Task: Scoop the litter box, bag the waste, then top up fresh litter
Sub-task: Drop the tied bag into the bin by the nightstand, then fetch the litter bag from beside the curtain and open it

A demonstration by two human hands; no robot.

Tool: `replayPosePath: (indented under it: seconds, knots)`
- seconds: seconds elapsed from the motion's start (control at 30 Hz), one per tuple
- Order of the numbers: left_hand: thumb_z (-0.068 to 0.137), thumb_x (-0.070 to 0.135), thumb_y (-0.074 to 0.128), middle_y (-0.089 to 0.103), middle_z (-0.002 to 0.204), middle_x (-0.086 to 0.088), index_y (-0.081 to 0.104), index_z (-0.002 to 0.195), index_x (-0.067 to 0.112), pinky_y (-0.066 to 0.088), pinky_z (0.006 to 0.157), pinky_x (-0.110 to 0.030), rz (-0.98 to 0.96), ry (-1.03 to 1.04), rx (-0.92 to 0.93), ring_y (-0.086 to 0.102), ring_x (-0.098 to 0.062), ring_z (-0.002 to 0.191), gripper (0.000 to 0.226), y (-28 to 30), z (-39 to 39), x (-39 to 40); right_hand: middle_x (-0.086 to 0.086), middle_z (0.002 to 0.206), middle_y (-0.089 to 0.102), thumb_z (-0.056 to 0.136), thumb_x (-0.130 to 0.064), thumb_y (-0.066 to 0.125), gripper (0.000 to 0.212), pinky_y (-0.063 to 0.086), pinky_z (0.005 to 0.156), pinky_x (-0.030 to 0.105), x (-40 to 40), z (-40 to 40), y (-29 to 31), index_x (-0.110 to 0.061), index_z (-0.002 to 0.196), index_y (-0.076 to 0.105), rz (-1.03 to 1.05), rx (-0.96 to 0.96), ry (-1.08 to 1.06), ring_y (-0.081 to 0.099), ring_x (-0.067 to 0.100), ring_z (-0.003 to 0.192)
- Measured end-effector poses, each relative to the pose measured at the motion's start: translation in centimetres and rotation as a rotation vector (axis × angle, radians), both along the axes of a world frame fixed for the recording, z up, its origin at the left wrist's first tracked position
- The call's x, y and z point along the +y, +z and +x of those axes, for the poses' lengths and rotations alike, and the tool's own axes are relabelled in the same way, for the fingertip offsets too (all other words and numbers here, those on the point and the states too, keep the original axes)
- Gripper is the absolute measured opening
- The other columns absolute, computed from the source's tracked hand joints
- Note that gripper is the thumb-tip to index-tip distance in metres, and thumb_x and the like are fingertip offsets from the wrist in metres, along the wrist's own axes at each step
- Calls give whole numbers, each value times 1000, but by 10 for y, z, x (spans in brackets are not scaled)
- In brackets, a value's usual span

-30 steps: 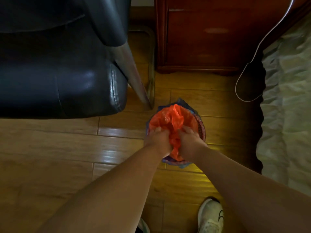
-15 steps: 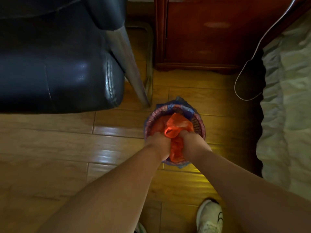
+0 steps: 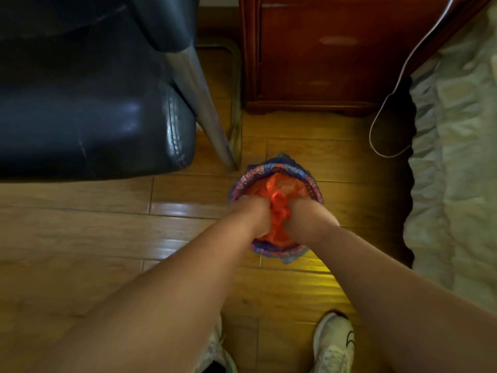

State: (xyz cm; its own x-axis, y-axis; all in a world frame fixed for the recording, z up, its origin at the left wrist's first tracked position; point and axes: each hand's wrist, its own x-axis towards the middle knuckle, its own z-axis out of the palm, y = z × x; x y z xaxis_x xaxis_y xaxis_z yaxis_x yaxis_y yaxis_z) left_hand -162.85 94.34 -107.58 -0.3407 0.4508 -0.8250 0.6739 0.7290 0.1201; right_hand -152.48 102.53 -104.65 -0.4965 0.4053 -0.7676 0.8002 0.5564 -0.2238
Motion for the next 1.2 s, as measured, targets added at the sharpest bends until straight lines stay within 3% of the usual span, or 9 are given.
replayPosePath:
  seconds: [0.13, 0.27, 0.57, 0.8, 0.97, 1.07, 1.2]
  knots:
    - [99, 37, 51, 61, 139, -4, 57, 141, 31, 49, 101, -47, 207, 54, 138, 57, -34, 128, 42, 104, -12, 7, 5, 116, 68, 87, -39, 47, 39, 55, 75, 36, 17, -2, 96, -30, 121, 64, 98, 164, -153, 65, 31, 101]
    - [103, 48, 46, 60, 140, 0, 60, 137, 29, 48, 103, -50, 398, 151, 191, 56, -30, 129, 41, 236, -14, 14, 6, 139, 56, 91, -49, 54, 55, 51, 85, 38, 38, 7, 225, -32, 144, 49, 111, 197, -231, 57, 30, 122]
    - [108, 48, 42, 51, 151, 8, 52, 146, 33, 43, 111, -50, 647, 75, 146, 50, -19, 137, 42, 553, 31, 36, 3, 155, 46, 92, -53, 61, 71, 45, 109, 40, 71, 62, 532, -31, 155, 38, 141, 322, -290, 49, 26, 137]
    - [106, 43, 49, 56, 147, 7, 57, 142, 38, 49, 106, -44, 941, -13, 176, 54, -15, 129, 37, 772, 94, 74, -4, 144, 57, 93, -56, 60, 64, 49, 94, 36, 89, 142, 748, -31, 150, 43, 425, 626, -469, 59, 19, 124]
    - [105, 51, 46, 56, 144, 8, 58, 138, 39, 48, 107, -51, 1015, -117, 257, 55, -18, 128, 37, 867, 143, 91, -2, 151, 49, 91, -65, 55, 71, 48, 103, 42, 98, 216, 845, -32, 151, 40, 581, 645, -449, 52, 24, 131]
    - [104, 55, 42, 56, 144, 8, 56, 140, 37, 49, 104, -52, 1000, -215, 289, 56, -18, 127, 42, 893, 171, 99, -4, 148, 52, 92, -68, 50, 71, 48, 104, 46, 96, 257, 875, -31, 151, 40, 680, 618, -461, 52, 24, 131]
    - [101, 58, 38, 54, 146, 11, 56, 140, 37, 48, 105, -50, 1040, -321, 256, 55, -18, 128, 47, 910, 208, 111, -8, 148, 52, 95, -65, 47, 65, 48, 101, 41, 84, 307, 892, -33, 152, 40, 759, 581, -527, 53, 19, 131]
